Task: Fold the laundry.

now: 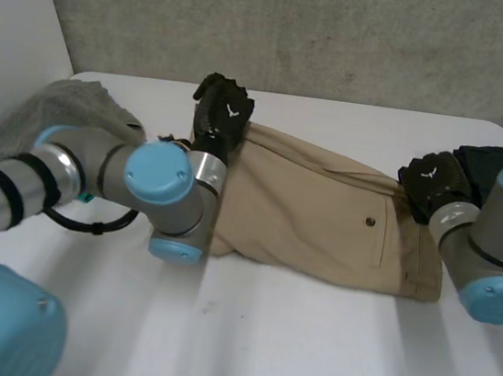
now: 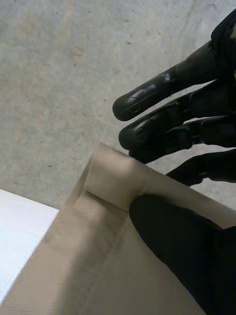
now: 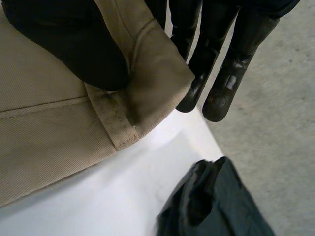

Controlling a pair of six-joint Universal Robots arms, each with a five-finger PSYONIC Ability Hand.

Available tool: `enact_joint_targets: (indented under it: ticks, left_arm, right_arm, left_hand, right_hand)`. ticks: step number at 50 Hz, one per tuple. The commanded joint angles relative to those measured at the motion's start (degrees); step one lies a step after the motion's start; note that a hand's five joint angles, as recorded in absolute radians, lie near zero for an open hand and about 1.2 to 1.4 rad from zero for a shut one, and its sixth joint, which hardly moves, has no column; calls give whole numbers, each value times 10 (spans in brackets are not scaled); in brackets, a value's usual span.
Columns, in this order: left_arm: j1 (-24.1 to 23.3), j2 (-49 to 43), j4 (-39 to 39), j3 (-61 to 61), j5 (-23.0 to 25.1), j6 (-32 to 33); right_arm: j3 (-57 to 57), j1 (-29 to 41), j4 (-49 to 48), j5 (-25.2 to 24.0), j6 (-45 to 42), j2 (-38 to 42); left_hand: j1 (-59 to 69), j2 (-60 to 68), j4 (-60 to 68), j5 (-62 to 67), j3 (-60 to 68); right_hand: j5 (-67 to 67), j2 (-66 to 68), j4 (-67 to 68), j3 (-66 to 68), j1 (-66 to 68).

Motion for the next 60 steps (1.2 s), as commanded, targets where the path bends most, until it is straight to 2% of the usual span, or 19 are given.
enact_joint_targets:
  ticks: [1,4,7,11,14,18,22,26,31,34,35,36,37,39,43,47,54,58,60]
  left_arm:
    - [-1,-42,26,3,58,-23]
    - [-3,-28,71,-27,64,-45]
    - [-5,15,101,-72,63,-62]
    - [-9,71,111,-134,62,-73]
    - [-9,110,107,-191,57,-88]
    - [-9,178,98,-269,40,-123]
    - [-9,231,73,-335,34,-176]
    - [-11,262,33,-386,34,-235]
    - [-13,271,8,-401,33,-255]
    - [-15,271,-1,-401,32,-255]
    - [-15,271,-3,-401,32,-255]
    - [-14,271,-3,-402,32,-255]
    - [-14,272,-4,-402,32,-255]
    - [-13,273,-4,-403,32,-254]
    - [-14,282,-10,-406,31,-255]
    - [-12,294,-21,-416,31,-256]
    - [-5,329,-26,-439,30,-257]
    - [6,350,-26,-455,30,-259]
    - [9,356,-26,-459,30,-260]
  right_arm:
    - [-49,7,-62,35,-24,64]
    - [-42,9,-63,55,-18,49]
    - [-18,8,-60,66,-4,-2]
    - [40,1,-36,62,38,-88]
    - [66,0,9,53,69,-121]
    - [112,-23,131,8,153,-167]
    - [155,-59,182,-44,204,-174]
    - [196,-76,153,-82,212,-172]
    - [217,-77,95,-83,214,-148]
    - [210,-78,74,-80,210,-117]
    - [207,-79,72,-80,211,-112]
    - [204,-80,72,-83,210,-108]
    - [201,-80,72,-83,210,-107]
    - [197,-83,72,-81,208,-108]
    - [204,-109,68,-88,200,-115]
    - [215,-131,76,-91,158,-166]
    - [224,-185,99,-87,-34,-200]
    - [212,-172,92,-91,-116,-203]
    - [191,-122,83,-95,-134,-206]
  left_hand:
    - [-507,-538,-540,-516,-537]
    - [-541,-571,-574,-550,-570]
    - [-541,-571,-574,-550,-570]
    - [-541,-571,-574,-550,-570]
    - [-541,-571,-574,-550,-570]
    - [-541,-571,-574,-550,-570]
    - [-541,-571,-574,-550,-570]
    - [-541,-571,-574,-550,-570]
    - [-541,-571,-574,-550,-570]
    - [-541,-571,-574,-550,-570]
    - [-541,-571,-574,-550,-570]
    - [-541,-571,-574,-550,-570]
    - [-541,-571,-574,-550,-570]
    - [-541,-571,-574,-550,-570]
    - [-541,-571,-574,-550,-570]
    - [-541,-571,-574,-550,-570]
    - [-541,-571,-574,-550,-570]
    - [-541,-571,-574,-550,-570]
    - [-541,-571,-574,-550,-570]
  right_hand:
    - [-559,-560,-565,-562,-449]
    - [-559,-560,-565,-562,-449]
    - [-559,-560,-565,-562,-449]
    - [-559,-560,-565,-562,-449]
    - [-559,-560,-565,-562,-449]
    - [-559,-560,-565,-562,-449]
    - [-550,-551,-556,-553,-440]
    - [-513,-514,-519,-516,-403]
    - [-457,-459,-464,-461,-348]
    - [-258,-259,-264,-261,-148]
    - [-152,-154,-158,-156,-42]
    - [50,49,44,47,160]
    - [132,131,126,129,242]
    - [141,140,135,138,251]
    - [141,140,135,138,251]
    - [141,140,135,138,251]
    - [141,140,135,138,251]
    - [141,140,135,138,251]
    - [141,140,135,138,251]
